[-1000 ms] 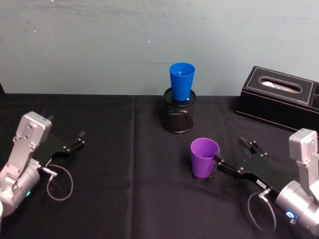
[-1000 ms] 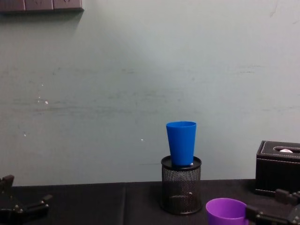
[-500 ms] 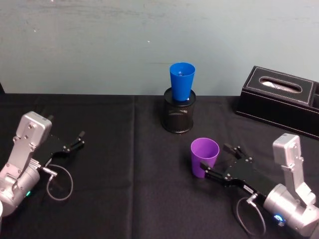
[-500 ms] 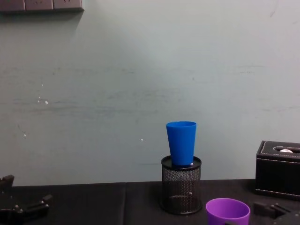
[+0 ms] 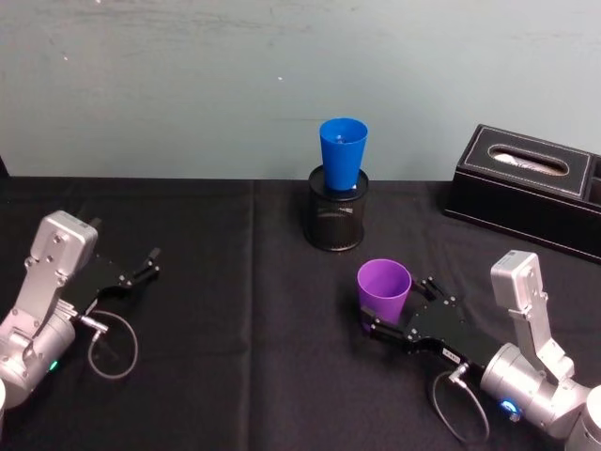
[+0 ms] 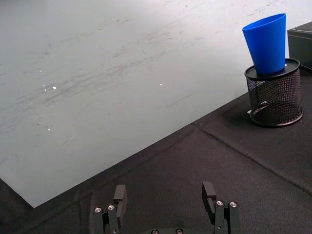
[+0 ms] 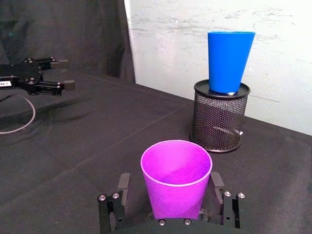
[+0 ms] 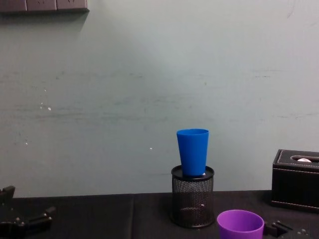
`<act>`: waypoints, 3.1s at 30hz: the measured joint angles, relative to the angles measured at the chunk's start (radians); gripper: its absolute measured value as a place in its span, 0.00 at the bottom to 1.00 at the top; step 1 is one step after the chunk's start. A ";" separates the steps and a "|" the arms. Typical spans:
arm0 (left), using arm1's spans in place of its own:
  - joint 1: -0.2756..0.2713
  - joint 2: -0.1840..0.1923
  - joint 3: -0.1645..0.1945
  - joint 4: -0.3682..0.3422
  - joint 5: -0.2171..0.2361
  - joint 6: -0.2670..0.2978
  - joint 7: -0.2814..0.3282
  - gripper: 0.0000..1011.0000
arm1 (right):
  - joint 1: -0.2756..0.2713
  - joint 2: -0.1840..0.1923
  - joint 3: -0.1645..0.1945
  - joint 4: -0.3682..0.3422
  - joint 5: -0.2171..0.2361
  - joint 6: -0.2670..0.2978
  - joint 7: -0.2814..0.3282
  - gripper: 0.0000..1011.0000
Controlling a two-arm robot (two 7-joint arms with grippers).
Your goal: Pick up one cup with a gripper and tap it against the other cup.
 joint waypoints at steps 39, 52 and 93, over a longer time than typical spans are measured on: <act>0.000 0.000 0.000 0.000 0.000 0.000 0.000 1.00 | 0.063 -0.068 0.038 0.110 -0.033 -0.027 0.066 0.99; 0.000 0.000 0.000 0.000 0.000 0.000 0.000 1.00 | 0.061 -0.067 0.038 0.107 -0.033 -0.026 0.064 0.82; 0.000 0.000 0.000 0.000 0.000 0.000 0.000 1.00 | 0.061 -0.066 0.043 0.095 -0.029 -0.022 0.062 0.72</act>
